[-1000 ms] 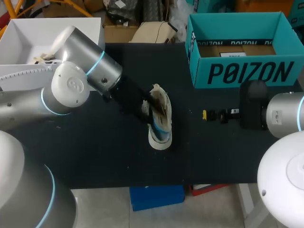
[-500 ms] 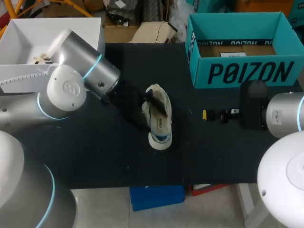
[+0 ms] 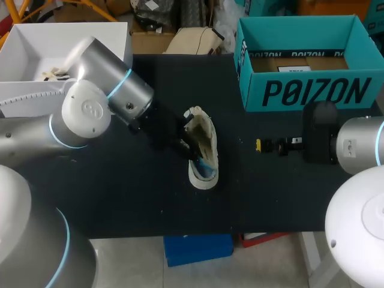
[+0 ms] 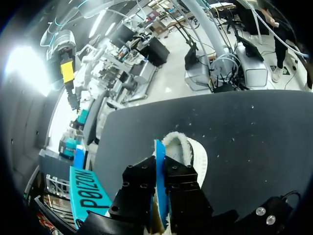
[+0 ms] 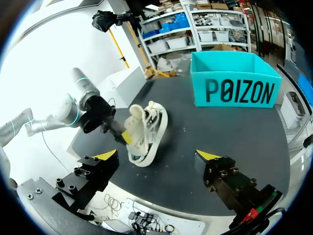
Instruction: Take the shoe out of the shoebox, open the shoe tongue, remove and reinsert the insole, then place the shoe into the shoebox
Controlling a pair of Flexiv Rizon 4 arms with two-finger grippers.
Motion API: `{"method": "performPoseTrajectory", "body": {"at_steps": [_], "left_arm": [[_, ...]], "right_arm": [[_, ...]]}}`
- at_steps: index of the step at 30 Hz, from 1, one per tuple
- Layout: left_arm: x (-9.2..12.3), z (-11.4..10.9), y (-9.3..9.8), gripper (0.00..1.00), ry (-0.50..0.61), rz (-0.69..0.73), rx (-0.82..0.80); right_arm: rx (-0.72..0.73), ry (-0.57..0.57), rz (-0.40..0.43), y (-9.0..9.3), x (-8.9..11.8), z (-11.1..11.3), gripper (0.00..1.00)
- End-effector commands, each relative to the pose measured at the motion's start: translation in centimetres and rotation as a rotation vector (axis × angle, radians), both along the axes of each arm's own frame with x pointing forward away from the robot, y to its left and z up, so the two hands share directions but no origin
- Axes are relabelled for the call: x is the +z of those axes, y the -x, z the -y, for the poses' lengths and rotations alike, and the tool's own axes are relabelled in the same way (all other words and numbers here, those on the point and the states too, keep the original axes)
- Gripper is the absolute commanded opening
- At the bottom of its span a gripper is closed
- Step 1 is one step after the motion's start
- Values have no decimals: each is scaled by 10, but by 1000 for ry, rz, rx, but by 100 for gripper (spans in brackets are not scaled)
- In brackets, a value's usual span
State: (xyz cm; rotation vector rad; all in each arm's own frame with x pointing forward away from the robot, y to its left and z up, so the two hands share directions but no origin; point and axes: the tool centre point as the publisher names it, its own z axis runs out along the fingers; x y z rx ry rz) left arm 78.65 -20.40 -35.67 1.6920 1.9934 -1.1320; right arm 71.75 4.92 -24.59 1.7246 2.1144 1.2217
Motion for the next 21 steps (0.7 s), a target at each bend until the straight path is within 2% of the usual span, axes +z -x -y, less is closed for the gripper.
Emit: {"method": "performPoseTrajectory", "body": {"at_steps": [1, 14, 21], "left_arm": [[-2, 3, -2, 0, -1, -2, -5], [-7, 1, -11, 0, -20, 0, 49], [-5, 12, -7, 0, -14, -7, 15]], "right_arm": [[2, -2, -2, 0, -1, 0, 100], [2, -2, -2, 0, -1, 0, 100], [2, -2, -2, 0, -1, 0, 100]]}}
